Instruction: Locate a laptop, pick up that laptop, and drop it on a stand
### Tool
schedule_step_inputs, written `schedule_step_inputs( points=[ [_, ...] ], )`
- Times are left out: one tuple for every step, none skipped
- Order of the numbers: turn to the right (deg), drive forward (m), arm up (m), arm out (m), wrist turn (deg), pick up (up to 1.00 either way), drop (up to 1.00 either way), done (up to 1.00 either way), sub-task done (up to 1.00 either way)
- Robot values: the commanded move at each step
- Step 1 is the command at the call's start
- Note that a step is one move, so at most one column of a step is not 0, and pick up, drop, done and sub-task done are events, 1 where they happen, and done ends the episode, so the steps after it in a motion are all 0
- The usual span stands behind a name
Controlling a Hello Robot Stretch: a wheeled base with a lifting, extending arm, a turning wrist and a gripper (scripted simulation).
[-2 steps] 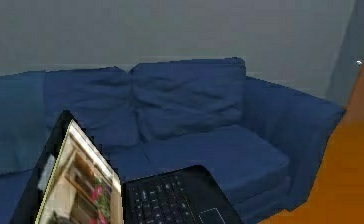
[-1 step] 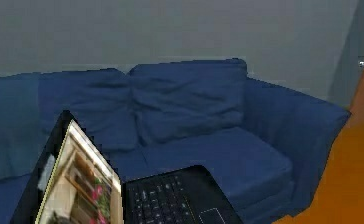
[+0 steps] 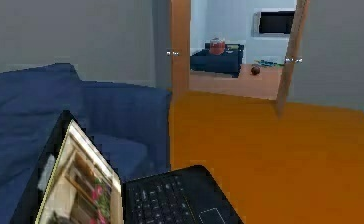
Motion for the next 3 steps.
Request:
schedule_step_inputs(
  points=[
    [24.0, 0.0, 0.0, 0.0, 0.0, 0.0, 0.0, 0.0, 0.0],
    [0.0, 0.4, 0.0, 0.0, 0.0, 0.0, 0.0, 0.0, 0.0],
    [45.0, 0.0, 0.0, 0.0, 0.0, 0.0, 0.0, 0.0, 0.0]
  ],
)
